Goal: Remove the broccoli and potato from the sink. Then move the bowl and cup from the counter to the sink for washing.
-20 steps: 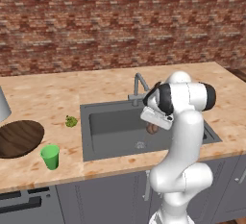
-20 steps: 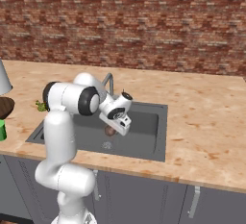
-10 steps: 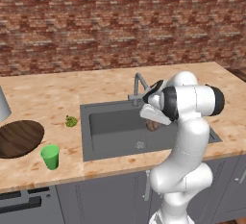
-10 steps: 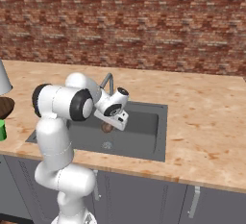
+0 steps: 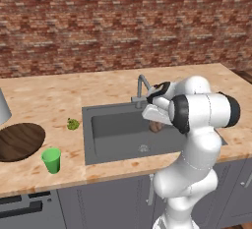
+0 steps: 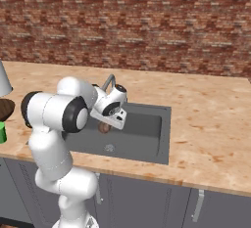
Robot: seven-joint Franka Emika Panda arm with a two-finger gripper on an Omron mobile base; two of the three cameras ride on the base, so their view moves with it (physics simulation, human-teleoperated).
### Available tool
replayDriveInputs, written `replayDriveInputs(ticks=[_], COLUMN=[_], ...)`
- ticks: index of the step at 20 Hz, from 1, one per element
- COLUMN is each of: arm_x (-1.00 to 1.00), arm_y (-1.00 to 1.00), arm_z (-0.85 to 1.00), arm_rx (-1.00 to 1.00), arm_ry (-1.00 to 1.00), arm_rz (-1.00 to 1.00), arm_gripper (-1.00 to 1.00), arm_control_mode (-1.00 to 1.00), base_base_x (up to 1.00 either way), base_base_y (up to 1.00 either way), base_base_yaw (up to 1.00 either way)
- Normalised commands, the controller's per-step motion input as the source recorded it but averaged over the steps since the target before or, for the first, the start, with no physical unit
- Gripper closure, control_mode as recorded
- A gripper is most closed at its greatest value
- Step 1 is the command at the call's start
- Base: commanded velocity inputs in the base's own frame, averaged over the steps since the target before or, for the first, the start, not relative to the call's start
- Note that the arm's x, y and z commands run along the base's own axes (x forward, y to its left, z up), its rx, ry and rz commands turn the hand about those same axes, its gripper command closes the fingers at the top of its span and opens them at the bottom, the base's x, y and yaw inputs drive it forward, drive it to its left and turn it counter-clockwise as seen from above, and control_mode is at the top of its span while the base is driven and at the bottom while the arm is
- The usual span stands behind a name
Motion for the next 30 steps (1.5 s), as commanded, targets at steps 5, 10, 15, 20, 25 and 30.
replayDriveInputs(ticks=[5,10,15,20,25,30], arm_x=[-0.25,-0.24,-0.27,-0.21,-0.19,-0.13], arm_y=[0.17,0.19,0.24,0.36,0.38,0.42], arm_z=[0.33,0.31,0.25,0.2,0.2,0.2], arm_rx=[-0.01,-0.1,-0.11,-0.08,-0.02,0.0], arm_ry=[-0.01,-0.03,0.0,-0.01,-0.04,-0.04], arm_rz=[0.02,0.04,0.0,0.0,0.0,0.0], arm_gripper=[1.0,1.0,1.0,1.0,1.0,1.0], arm_control_mode=[-1.0,-1.0,-1.0,-1.0,-1.0,-1.0], base_base_x=[0.0,0.0,0.0,0.0,0.0,0.0], base_base_y=[0.0,0.0,0.0,0.0,0.0,0.0], base_base_yaw=[0.0,0.0,0.0,0.0,0.0,0.0])
